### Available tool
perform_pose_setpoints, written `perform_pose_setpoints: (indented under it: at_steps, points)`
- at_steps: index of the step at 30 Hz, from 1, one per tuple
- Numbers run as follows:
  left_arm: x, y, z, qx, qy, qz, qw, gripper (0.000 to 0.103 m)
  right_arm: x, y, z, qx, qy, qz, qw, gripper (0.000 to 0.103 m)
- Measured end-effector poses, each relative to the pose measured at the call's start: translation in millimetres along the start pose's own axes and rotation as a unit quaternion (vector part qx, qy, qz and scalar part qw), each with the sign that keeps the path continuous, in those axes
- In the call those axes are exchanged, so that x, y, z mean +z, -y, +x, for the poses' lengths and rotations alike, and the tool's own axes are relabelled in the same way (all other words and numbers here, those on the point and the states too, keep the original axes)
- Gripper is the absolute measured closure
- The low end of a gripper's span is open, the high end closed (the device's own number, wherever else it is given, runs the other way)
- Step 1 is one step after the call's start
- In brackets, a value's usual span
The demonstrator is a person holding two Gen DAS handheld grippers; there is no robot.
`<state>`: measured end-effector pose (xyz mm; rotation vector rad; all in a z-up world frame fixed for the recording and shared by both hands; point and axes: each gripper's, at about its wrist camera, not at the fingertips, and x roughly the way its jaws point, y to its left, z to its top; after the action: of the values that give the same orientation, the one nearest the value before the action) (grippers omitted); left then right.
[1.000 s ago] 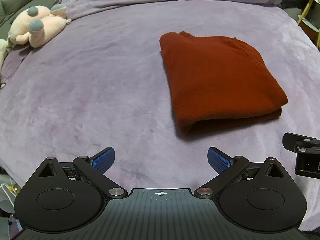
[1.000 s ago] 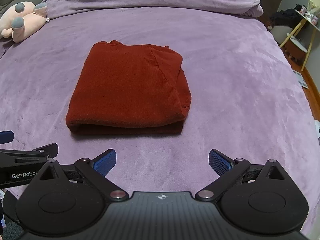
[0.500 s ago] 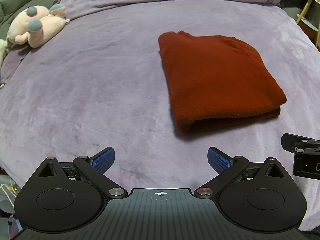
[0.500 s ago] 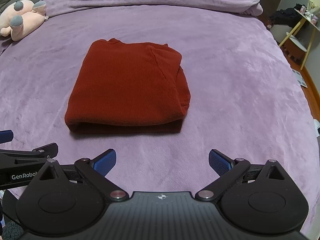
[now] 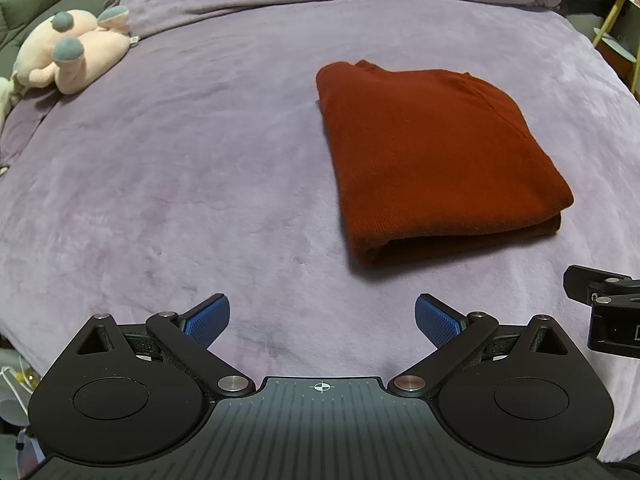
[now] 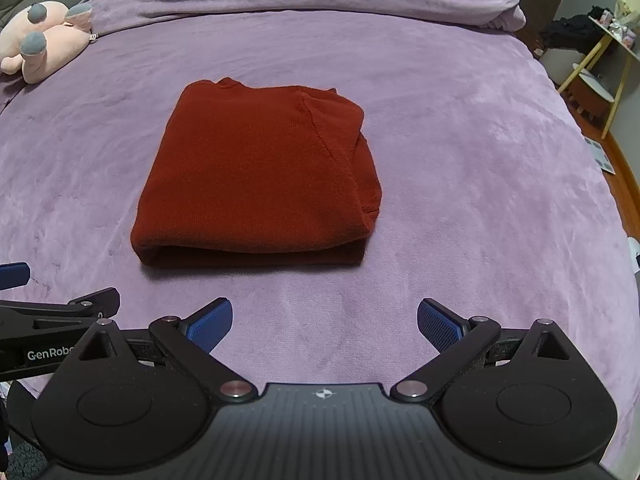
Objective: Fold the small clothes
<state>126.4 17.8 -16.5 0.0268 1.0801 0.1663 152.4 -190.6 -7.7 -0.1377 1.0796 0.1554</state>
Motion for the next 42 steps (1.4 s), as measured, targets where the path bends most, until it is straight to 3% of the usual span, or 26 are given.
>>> perform_pose_setpoints:
  at_steps: [42]
  points:
    - [3.3,-0.8,-0.2,-0.003,-0.002,0.002,1.0000,0.001,0.2,-1.2,-5.5,0.002,0.008,0.002,1.000,0.004]
